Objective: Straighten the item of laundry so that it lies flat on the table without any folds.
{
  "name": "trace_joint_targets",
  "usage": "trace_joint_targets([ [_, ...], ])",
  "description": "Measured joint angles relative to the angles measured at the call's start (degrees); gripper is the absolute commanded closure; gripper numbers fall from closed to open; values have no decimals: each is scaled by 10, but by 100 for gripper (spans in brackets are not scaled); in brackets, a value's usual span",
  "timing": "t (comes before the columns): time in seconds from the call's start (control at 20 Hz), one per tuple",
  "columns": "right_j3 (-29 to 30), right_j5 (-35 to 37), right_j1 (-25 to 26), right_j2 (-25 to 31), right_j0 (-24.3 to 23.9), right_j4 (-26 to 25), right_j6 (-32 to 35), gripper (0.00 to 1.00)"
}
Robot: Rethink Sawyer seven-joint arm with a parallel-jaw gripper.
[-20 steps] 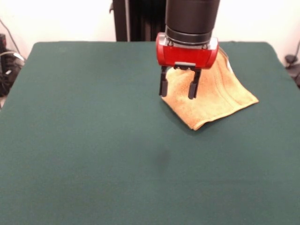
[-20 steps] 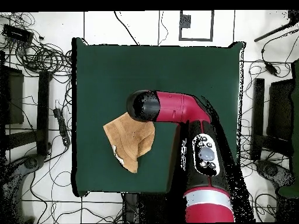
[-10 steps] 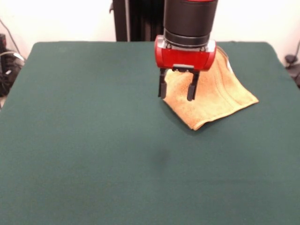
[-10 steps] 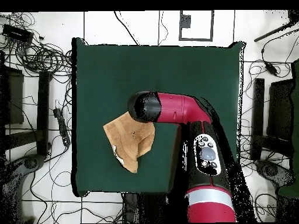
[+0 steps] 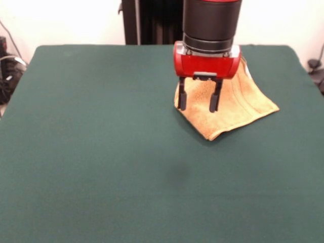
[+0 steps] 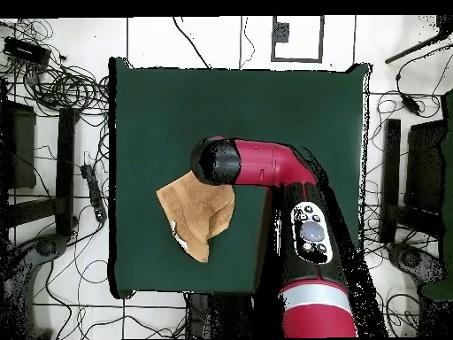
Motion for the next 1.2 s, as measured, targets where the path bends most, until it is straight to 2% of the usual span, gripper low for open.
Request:
trace_joint_targets([
  [0.8,0,-8,5,2,0,0,0,0],
  [1.2,0,-24,30,2,0,0,0,0],
])
